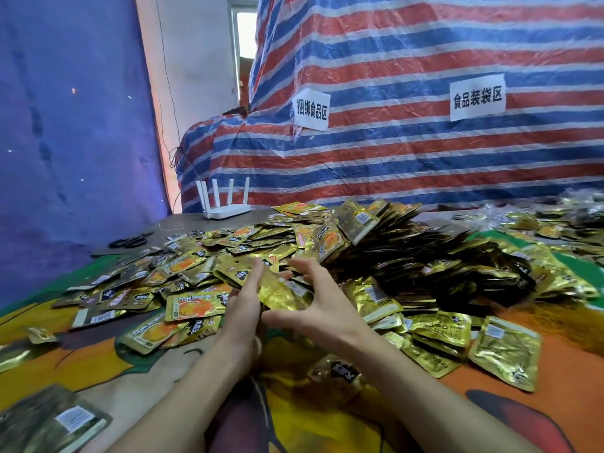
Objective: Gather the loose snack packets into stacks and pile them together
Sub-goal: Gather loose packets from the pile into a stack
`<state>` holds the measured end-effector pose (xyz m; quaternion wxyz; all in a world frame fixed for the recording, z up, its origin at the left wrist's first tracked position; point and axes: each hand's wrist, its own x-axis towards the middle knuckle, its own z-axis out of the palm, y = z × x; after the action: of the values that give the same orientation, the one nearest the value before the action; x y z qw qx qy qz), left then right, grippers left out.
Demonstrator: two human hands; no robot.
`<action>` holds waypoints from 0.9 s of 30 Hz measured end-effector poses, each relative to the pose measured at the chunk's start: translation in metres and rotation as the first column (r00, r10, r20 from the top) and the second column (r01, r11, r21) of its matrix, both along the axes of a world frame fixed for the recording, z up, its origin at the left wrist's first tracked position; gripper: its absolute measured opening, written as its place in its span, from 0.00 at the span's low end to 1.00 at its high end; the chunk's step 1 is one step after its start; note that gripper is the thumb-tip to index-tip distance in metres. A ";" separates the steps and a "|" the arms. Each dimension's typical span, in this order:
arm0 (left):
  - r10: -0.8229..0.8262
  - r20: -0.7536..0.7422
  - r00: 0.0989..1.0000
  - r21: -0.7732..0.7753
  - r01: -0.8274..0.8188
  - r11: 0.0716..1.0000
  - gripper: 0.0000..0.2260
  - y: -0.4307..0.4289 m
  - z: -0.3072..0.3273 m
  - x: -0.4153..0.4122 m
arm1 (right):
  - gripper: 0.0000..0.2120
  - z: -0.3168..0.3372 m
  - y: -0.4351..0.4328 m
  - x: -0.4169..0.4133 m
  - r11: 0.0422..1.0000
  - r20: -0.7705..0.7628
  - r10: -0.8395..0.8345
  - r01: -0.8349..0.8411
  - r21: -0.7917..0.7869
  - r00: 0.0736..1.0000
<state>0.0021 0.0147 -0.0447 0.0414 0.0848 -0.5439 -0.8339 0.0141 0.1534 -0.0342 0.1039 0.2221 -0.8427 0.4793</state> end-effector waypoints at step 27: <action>-0.250 -0.354 0.901 -0.640 -0.039 0.767 0.02 0.015 -0.008 0.019 | 0.25 0.125 0.147 -0.159 0.638 -0.024 -0.737 0.707 0.305 0.675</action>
<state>0.0213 0.0302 -0.0529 0.1350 -0.1465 -0.7741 -0.6009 -0.1448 0.3008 0.0904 0.2097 -0.1455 -0.9255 0.2798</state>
